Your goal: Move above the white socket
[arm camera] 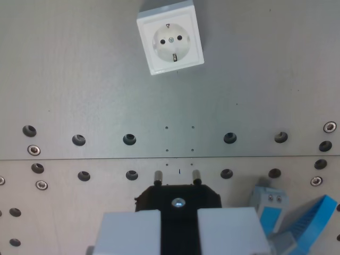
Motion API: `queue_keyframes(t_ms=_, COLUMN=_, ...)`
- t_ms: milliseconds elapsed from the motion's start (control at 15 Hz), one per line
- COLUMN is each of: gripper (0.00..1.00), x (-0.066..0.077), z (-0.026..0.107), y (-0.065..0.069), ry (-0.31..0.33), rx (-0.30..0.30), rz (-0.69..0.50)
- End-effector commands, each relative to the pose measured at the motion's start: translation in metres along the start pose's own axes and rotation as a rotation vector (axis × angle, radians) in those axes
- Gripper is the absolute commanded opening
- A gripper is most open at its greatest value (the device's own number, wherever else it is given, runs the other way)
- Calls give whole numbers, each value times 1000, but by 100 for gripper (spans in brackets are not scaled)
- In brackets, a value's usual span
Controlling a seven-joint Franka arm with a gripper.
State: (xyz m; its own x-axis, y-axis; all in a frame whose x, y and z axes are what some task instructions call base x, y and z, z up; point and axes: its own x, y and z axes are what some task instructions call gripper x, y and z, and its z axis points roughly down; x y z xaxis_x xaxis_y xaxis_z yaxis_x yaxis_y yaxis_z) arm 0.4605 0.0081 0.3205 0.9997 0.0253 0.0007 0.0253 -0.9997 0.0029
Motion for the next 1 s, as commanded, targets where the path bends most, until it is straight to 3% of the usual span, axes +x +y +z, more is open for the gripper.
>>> queue_keyframes(t_ms=67, gripper=0, x=0, z=0, y=0, ry=0, rx=0, rz=0)
queue_keyframes(t_ms=1000, gripper=0, x=1, z=10, y=0, ry=16, rx=1, rz=-38)
